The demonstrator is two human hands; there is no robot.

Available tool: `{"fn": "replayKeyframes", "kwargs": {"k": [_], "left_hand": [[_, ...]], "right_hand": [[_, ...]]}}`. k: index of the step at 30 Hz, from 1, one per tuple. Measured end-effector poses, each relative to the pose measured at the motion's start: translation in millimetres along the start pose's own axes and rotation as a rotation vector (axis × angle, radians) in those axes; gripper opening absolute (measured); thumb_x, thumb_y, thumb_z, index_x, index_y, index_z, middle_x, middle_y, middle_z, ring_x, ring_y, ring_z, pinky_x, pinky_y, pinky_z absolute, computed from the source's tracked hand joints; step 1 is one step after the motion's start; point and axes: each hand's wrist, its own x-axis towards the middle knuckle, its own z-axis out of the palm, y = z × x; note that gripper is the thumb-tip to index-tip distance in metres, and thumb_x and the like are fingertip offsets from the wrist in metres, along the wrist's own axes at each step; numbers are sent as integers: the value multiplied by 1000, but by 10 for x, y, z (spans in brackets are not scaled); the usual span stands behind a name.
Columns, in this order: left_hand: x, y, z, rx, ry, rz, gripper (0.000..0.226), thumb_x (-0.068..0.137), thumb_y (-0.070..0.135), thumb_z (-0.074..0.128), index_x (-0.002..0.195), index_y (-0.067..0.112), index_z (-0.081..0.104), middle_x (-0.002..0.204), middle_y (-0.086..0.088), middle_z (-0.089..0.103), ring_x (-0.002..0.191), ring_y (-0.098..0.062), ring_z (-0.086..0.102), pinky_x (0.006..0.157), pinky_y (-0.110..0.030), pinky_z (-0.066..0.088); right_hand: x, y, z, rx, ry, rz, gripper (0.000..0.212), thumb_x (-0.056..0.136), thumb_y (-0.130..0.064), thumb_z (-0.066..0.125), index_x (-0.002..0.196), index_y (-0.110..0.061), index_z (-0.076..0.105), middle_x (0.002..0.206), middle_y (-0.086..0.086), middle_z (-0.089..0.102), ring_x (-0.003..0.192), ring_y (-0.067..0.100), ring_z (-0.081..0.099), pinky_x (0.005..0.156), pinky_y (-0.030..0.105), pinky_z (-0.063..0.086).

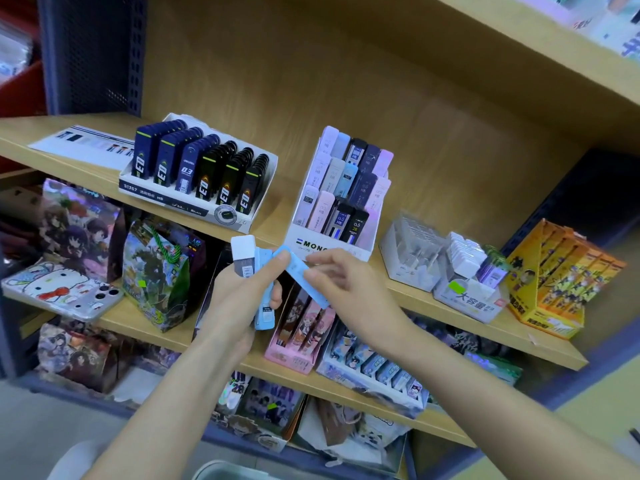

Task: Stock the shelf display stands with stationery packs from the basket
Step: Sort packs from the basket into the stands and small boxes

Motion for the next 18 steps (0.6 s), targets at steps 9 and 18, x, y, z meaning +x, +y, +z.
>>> {"fn": "replayKeyframes", "kwargs": {"k": [9, 18], "left_hand": [[-121, -52, 91, 105, -57, -98, 32, 84, 40, 61, 85, 9, 53, 49, 2, 42, 41, -8, 36, 42, -18, 33], [-24, -57, 79, -138, -22, -226, 28, 94, 34, 51, 101, 7, 56, 76, -2, 46, 51, -9, 41, 46, -19, 41]], "right_hand": [[-53, -30, -295, 153, -12, 67, 8, 95, -17, 53, 103, -17, 54, 95, -5, 71, 84, 7, 68, 65, 16, 53], [588, -270, -850, 116, 555, -248, 24, 89, -6, 59, 100, -17, 40, 82, -10, 59, 74, 14, 64, 66, 21, 51]]}}
